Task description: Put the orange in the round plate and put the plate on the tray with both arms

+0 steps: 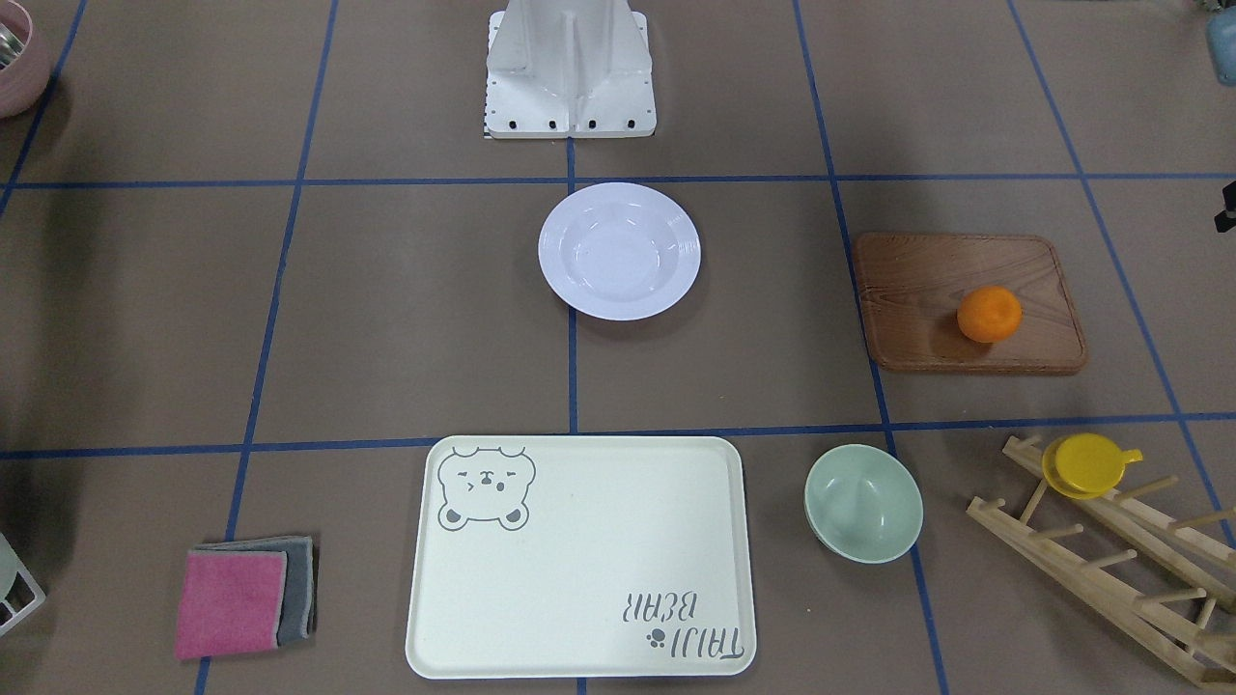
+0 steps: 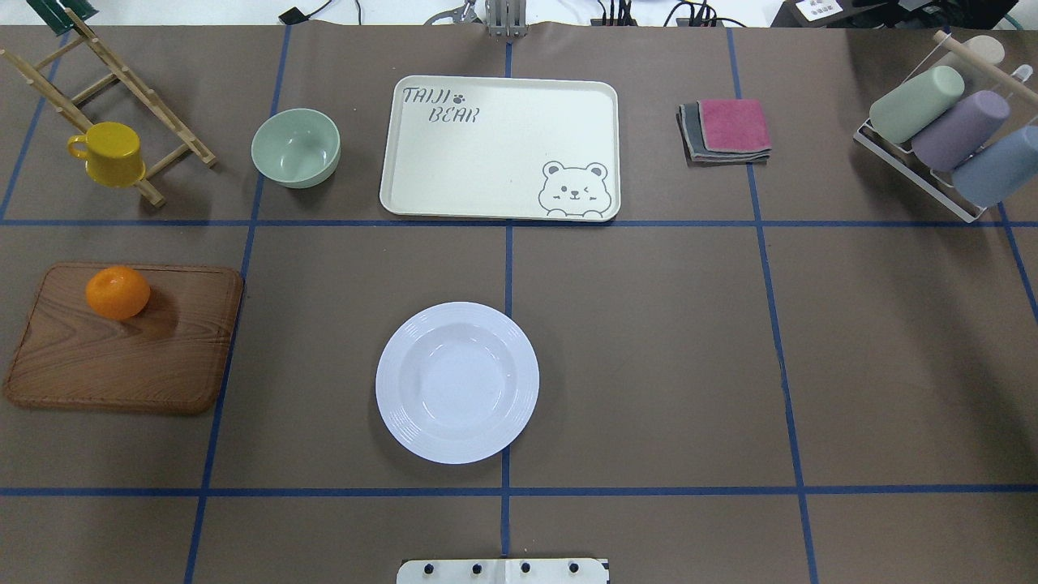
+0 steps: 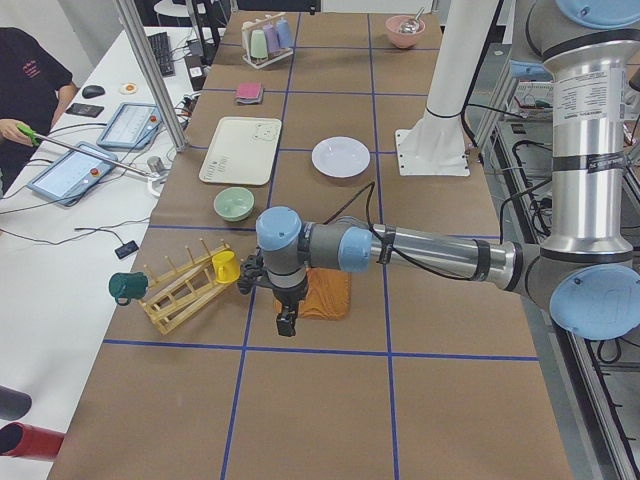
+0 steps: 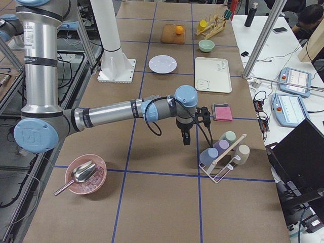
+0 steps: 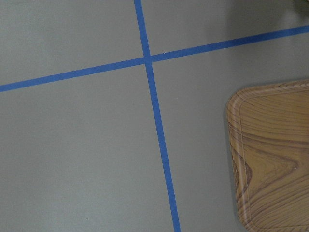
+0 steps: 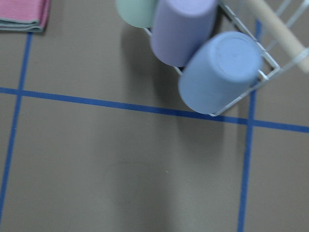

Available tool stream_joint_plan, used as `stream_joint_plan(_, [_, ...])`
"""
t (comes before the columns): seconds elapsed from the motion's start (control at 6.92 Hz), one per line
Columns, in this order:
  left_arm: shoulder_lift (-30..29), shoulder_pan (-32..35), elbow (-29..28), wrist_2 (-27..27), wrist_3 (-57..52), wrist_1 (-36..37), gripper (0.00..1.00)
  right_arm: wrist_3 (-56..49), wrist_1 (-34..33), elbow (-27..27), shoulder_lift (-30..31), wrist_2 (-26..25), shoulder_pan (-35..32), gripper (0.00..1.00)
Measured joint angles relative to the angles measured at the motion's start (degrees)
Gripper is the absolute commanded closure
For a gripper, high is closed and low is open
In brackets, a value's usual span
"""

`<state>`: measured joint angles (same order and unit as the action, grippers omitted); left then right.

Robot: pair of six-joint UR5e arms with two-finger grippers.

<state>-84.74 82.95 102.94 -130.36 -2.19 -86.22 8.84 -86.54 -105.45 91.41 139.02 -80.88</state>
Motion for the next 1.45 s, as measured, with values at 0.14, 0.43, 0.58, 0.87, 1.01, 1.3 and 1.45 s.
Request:
stream_joint_plan(0.14, [-0.07, -0.10, 0.92, -0.27, 1.58, -0.02, 0.01, 1.97, 1.16, -0.19, -1.16, 3.57, 2.07, 0.00])
stream_joint_plan(0.43, [-0.15, -0.78, 3.36, -1.61, 9.09, -2.32, 0.01, 16.14, 9.99, -0.13, -2.66, 10.98, 8.32, 0.00])
stream_joint_plan(0.58, [-0.16, -2.12, 3.76, -1.91, 13.46, -4.63, 0.01, 26.57, 18.29, 0.20, -3.23, 11.78, 12.60, 0.00])
stream_joint_plan(0.87, [-0.16, -7.02, 3.89, -1.99, 24.25, -10.47, 0.01, 49.84, 37.01, 0.65, -4.66, 7.67, 20.63, 0.00])
stream_joint_plan(1.01, [-0.28, -10.01, 3.87, -1.96, 30.64, -14.12, 0.01, 63.27, 46.25, 1.08, -5.95, 2.37, 25.48, 0.07])
stream_joint_plan(1.3, [-1.31, -16.76, 3.66, -1.22, 41.72, -19.89, 0.01, 85.45, 57.04, 2.15, -11.14, -9.13, 35.96, 0.01])
stream_joint_plan(1.45, [-2.63, -19.93, 3.44, -0.12, 45.96, -21.14, 0.01, 90.33, 58.57, 2.28, -12.91, -14.68, 40.44, 0.00])
